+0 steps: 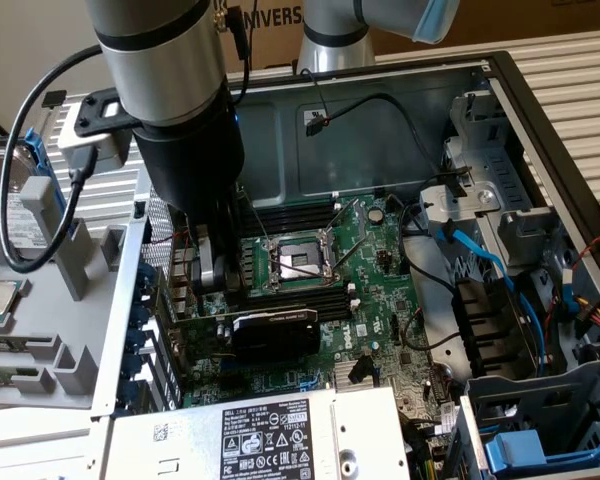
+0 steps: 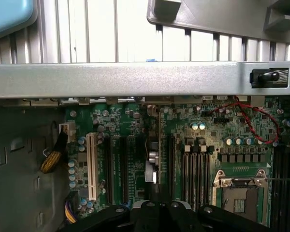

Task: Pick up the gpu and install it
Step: 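Press down on the gpu until it lock into place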

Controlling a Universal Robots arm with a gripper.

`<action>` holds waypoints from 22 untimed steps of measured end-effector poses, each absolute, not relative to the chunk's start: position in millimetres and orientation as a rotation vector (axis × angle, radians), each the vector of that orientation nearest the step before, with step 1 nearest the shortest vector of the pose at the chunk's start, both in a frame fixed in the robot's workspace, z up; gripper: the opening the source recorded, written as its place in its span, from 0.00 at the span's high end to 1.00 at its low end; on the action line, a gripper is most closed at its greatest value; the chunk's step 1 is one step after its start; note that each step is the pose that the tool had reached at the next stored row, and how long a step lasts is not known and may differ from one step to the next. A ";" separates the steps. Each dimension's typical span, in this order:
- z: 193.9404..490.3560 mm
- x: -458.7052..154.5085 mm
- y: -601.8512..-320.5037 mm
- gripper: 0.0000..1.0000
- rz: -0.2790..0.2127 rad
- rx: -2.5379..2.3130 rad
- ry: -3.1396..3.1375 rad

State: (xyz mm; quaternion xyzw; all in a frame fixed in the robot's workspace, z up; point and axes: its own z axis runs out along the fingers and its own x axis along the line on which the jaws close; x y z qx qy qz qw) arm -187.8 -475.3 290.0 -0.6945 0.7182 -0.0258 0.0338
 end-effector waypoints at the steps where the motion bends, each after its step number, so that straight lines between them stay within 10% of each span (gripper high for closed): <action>1: 289.1 -187.8 -475.3 0.89 -0.079 -2.136 2.209; 22: 281.2 -192.7 -475.2 0.89 -0.078 -2.137 2.210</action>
